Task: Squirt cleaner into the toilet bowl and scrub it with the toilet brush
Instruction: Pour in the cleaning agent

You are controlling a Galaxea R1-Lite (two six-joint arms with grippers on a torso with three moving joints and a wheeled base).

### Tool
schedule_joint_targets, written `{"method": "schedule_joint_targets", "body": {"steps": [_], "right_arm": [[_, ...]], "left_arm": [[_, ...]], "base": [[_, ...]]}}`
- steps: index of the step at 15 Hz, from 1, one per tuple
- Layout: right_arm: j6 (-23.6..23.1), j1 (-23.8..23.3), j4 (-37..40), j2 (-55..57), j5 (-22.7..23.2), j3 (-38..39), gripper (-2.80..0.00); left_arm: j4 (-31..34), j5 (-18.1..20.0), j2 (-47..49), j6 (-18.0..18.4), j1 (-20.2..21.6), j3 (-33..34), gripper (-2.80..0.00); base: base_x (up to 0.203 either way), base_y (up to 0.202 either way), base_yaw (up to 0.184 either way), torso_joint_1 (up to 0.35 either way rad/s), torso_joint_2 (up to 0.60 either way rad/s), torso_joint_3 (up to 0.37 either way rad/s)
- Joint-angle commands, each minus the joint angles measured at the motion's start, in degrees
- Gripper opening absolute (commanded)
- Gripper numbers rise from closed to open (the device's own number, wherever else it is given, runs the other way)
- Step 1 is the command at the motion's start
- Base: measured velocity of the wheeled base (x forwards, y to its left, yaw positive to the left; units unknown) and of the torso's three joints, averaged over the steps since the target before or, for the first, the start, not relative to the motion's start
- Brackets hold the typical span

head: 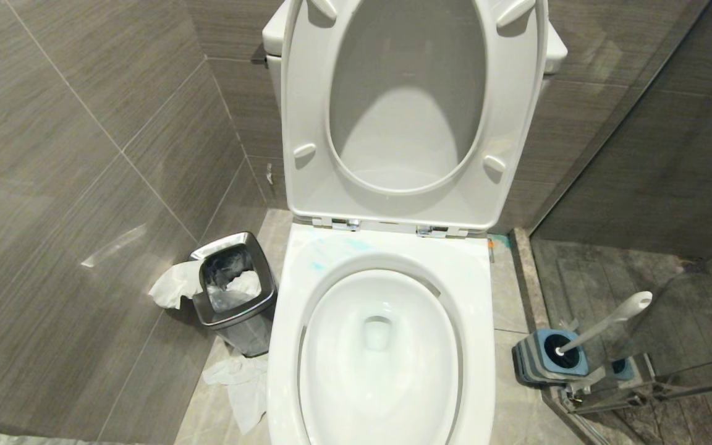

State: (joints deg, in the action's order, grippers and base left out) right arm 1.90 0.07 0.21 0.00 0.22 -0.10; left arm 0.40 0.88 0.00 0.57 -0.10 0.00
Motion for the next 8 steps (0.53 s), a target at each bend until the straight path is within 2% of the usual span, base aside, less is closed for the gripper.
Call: {"method": "schedule_joint_targets", "body": {"steps": [1,8], "right_arm": [[0.03,0.01,0.05,0.0,0.04,0.01,-2.8],[0.03,0.01,0.04,0.02,0.04,0.01,-2.8]], "left_arm": [[-0.05,-0.52,0.09,-0.22,0.01,0.18,-2.8],[-0.05,-0.53,0.09,-0.31,0.01,0.18,-2.8]], "base": [[0.0,0.0,0.0,0.0,0.0,0.0],[0.0,0.0,0.0,0.0,0.0,0.0]]}}
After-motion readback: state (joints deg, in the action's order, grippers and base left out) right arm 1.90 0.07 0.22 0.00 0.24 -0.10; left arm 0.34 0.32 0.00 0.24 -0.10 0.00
